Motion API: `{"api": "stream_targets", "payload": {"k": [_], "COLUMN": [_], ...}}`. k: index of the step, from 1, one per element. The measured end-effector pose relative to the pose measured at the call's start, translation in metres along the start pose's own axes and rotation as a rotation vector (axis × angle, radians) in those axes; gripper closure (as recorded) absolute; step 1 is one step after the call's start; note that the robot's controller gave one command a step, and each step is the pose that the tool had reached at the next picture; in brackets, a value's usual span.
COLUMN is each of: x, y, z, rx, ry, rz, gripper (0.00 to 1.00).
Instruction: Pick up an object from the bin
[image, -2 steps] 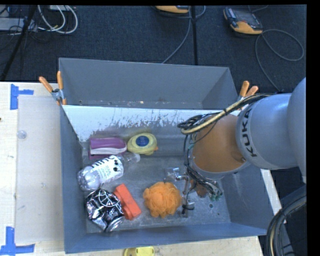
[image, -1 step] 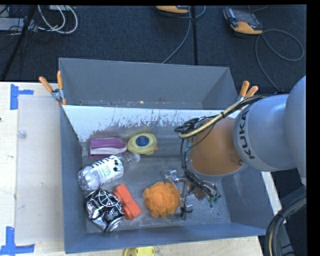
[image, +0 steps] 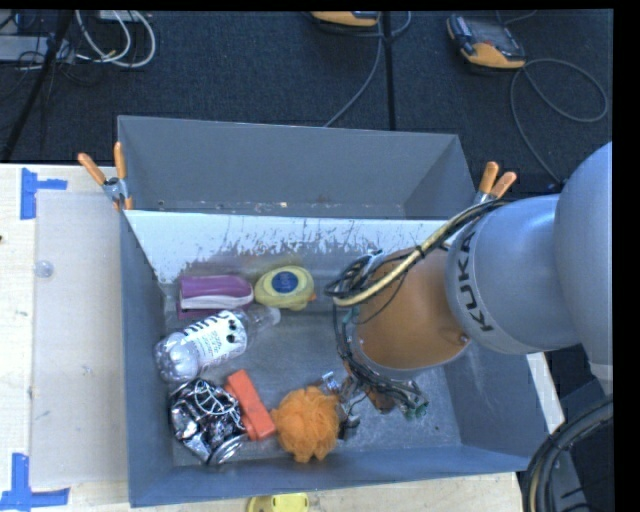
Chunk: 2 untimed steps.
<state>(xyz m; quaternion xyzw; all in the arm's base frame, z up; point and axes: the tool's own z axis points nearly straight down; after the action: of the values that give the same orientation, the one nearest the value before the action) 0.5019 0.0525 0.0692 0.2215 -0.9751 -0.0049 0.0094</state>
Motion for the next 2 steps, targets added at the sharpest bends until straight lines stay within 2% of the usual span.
{"api": "stream_targets", "payload": {"k": [1, 2], "x": [0.0, 0.004], "y": [0.0, 0.0], "z": [0.0, -0.044], "rx": [0.0, -0.004], "ry": [0.0, 0.007], "rz": [-0.001, 0.005], "gripper": [1.0, 1.0]}}
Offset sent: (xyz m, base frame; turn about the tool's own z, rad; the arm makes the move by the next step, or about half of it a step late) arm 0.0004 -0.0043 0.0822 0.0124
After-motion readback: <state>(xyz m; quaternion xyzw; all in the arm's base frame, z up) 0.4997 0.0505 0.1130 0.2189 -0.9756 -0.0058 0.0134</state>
